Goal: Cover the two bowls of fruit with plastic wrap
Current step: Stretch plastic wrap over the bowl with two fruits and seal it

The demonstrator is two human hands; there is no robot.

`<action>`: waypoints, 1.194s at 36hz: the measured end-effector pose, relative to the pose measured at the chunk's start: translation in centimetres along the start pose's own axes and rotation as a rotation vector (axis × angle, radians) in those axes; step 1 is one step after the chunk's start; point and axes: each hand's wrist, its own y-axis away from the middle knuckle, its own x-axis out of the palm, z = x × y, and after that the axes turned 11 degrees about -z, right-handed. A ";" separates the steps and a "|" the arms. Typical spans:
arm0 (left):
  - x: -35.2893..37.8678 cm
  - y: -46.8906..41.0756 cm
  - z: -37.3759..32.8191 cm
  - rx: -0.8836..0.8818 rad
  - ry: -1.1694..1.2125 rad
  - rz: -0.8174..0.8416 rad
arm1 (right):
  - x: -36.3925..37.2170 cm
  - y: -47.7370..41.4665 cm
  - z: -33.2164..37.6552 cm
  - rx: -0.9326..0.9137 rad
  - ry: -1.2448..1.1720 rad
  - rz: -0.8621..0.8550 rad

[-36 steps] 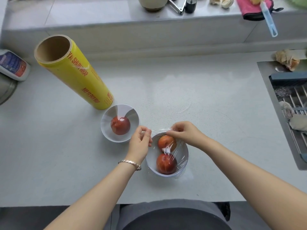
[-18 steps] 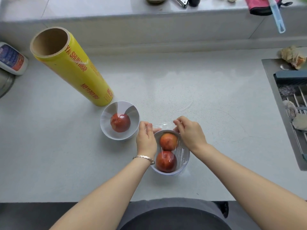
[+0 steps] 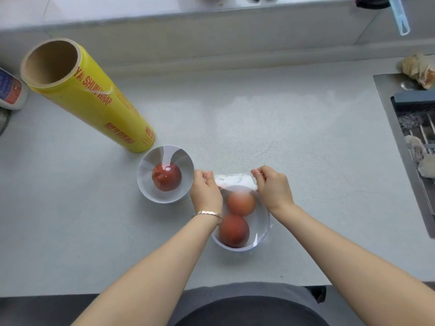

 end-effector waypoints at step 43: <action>-4.3 4.2 0.9 0.998 -1.030 0.747 | -3.1 6.5 -1.7 0.473 -0.537 0.058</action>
